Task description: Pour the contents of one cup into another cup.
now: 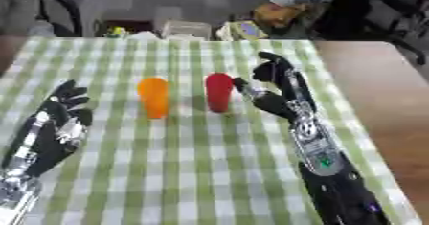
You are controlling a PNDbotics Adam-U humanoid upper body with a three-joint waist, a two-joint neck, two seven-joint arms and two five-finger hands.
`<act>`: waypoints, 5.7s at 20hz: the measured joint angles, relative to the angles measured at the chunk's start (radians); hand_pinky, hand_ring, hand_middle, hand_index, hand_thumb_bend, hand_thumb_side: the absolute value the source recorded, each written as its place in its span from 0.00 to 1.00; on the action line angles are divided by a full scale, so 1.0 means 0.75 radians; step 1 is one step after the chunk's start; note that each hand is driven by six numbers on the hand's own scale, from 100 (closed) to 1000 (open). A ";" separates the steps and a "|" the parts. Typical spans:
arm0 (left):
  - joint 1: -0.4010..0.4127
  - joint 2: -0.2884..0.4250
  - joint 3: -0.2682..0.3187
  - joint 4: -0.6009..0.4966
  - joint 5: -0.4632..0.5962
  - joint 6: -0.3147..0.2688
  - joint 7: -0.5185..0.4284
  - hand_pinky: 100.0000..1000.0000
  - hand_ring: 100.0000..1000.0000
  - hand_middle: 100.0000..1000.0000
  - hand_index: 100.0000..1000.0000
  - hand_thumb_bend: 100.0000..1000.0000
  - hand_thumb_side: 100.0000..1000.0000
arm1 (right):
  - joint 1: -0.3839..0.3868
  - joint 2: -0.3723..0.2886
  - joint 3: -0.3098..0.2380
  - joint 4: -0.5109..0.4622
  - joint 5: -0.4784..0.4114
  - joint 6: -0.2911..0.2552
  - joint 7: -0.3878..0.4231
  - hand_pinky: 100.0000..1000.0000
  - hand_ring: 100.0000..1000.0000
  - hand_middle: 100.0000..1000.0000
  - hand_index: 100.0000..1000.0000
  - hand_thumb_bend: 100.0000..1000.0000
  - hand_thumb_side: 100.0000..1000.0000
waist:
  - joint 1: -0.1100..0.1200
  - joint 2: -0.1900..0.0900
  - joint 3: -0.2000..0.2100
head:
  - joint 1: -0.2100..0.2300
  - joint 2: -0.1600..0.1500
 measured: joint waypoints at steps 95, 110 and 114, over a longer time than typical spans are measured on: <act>-0.476 -0.113 -0.089 0.600 -0.171 -0.124 0.283 0.50 0.33 0.24 0.91 0.00 0.36 | -0.029 0.046 0.026 0.118 0.041 -0.005 0.034 0.70 0.59 0.52 0.82 0.52 0.17 | 0.015 0.005 -0.060 | 0.024 -0.019; -0.416 -0.103 -0.169 0.247 -0.022 -0.034 0.215 0.50 0.33 0.23 0.91 0.00 0.38 | -0.128 0.126 0.057 0.365 0.288 -0.151 0.027 0.78 0.72 0.61 0.85 0.54 0.20 | 0.056 -0.007 0.010 | -0.019 -0.011; -0.414 -0.109 -0.184 0.214 -0.009 -0.025 0.199 0.50 0.33 0.23 0.91 0.00 0.38 | -0.142 0.143 0.056 0.407 0.348 -0.169 0.008 0.77 0.71 0.60 0.85 0.54 0.20 | 0.062 -0.008 0.018 | -0.024 -0.011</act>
